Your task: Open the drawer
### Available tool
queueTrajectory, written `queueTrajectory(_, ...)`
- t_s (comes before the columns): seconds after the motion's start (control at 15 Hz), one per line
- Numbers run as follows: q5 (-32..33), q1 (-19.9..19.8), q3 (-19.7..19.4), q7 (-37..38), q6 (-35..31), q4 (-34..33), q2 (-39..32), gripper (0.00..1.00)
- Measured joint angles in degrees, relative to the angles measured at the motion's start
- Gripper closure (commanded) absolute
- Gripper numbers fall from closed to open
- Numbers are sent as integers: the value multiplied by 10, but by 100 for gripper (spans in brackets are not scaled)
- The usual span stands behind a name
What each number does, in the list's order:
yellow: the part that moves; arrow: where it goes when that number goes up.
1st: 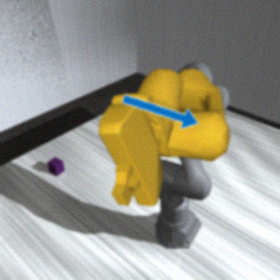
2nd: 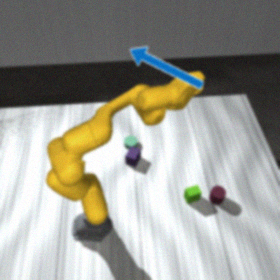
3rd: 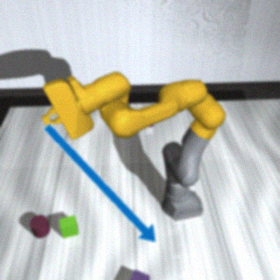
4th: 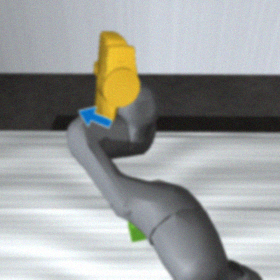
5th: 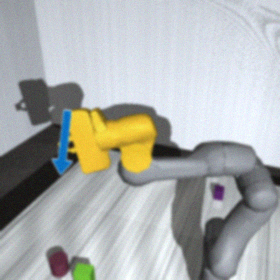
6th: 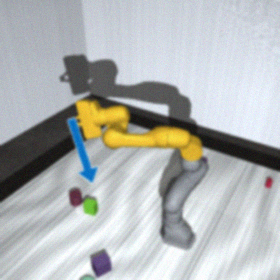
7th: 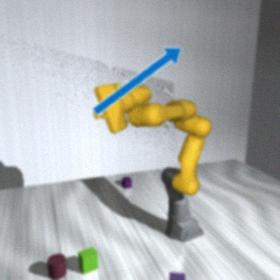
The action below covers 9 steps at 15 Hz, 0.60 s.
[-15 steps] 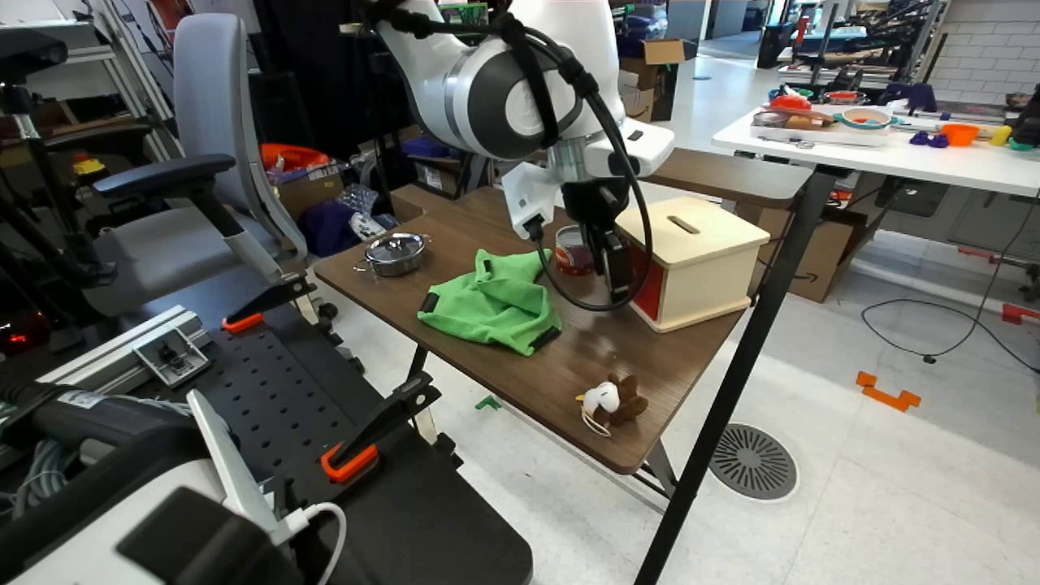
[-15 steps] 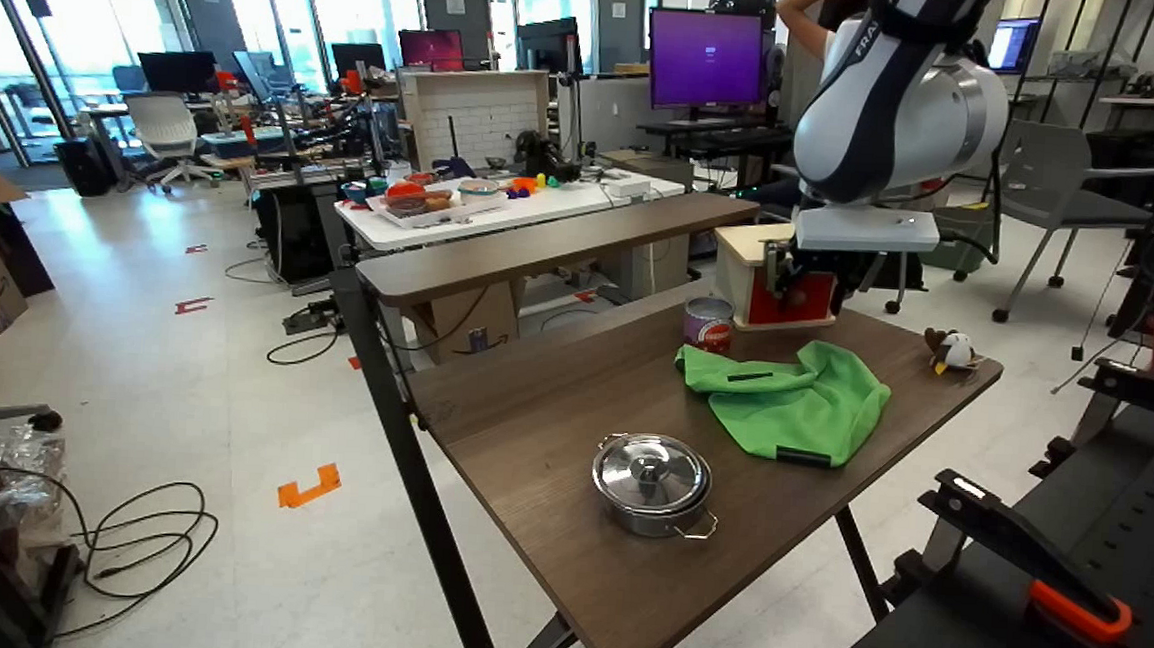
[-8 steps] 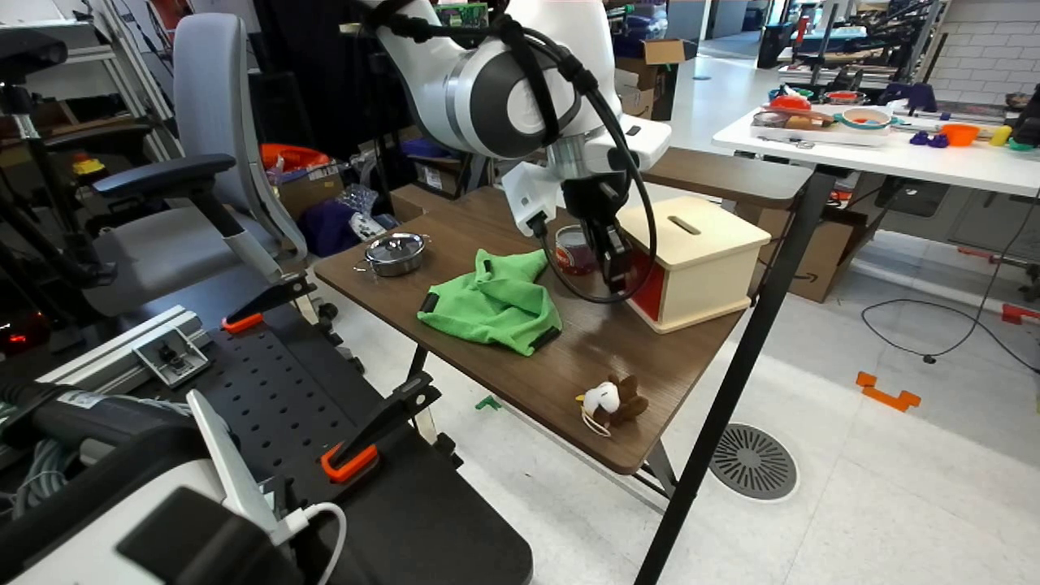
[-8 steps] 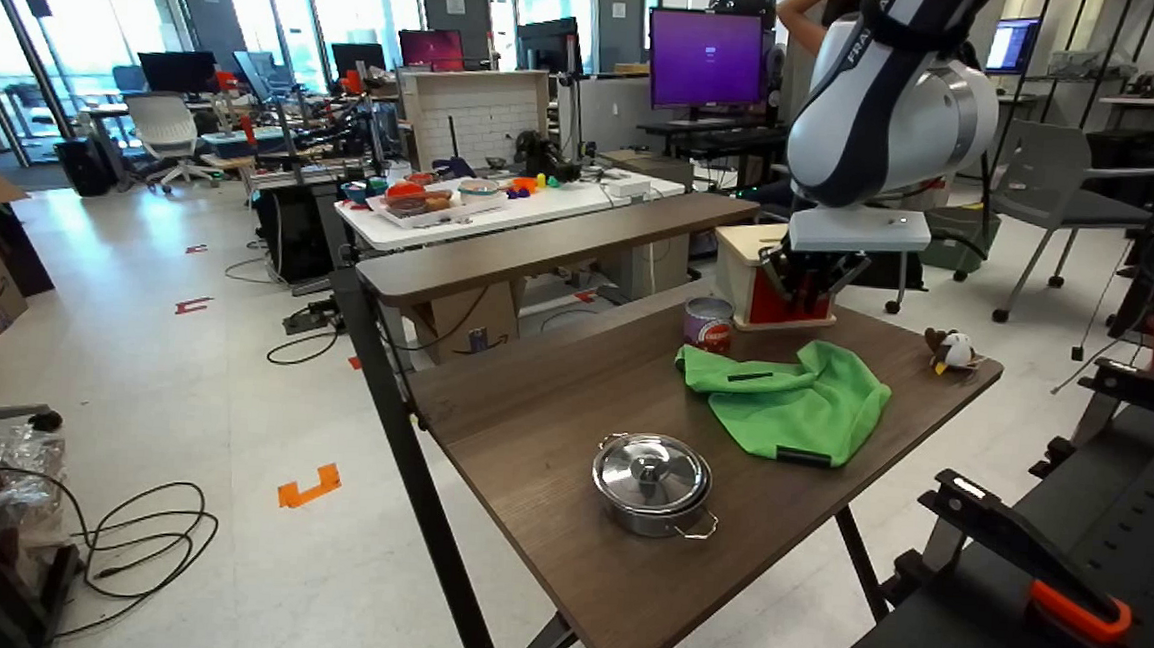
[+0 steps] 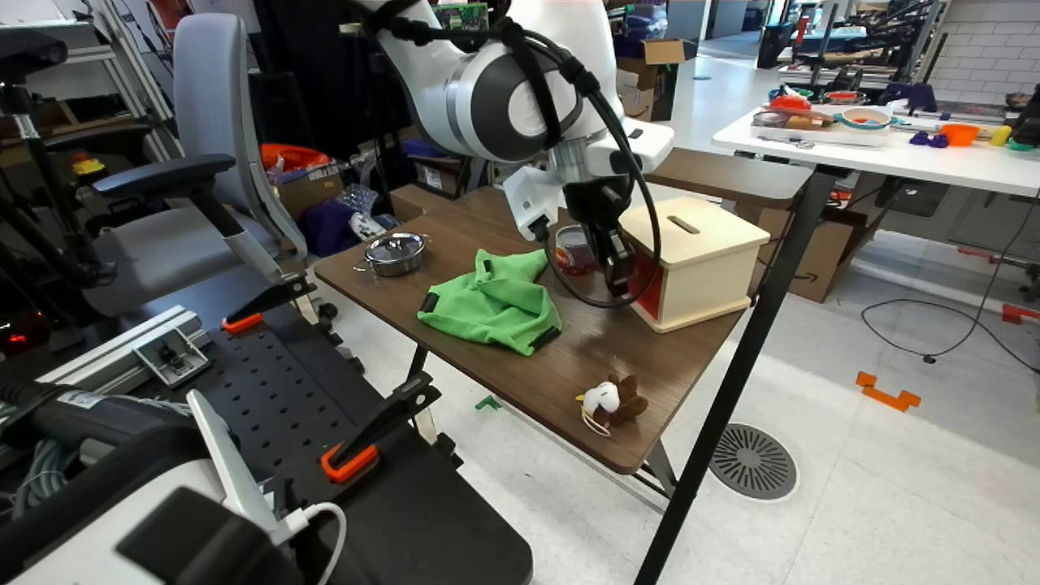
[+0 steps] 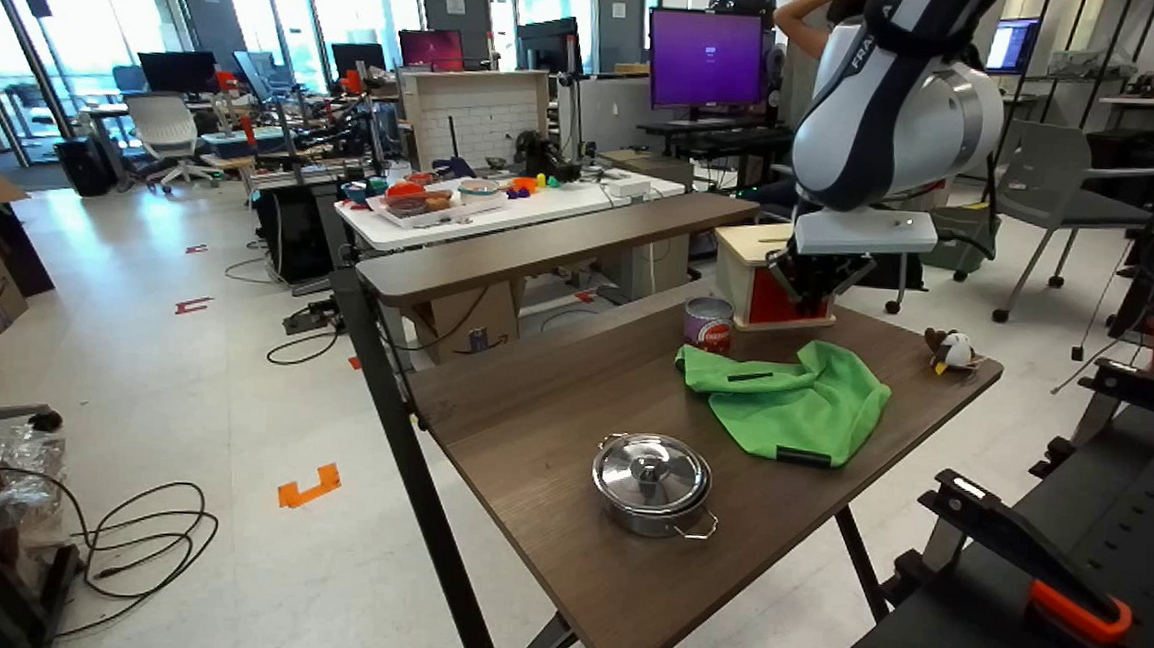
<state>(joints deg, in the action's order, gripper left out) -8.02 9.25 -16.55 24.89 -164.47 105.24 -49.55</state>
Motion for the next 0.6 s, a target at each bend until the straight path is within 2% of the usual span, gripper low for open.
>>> queueTrajectory(0.47,21,0,-8,-2,-19,12,0,1)
queueTrajectory(0.6,22,0,-8,-5,-31,13,0,0)
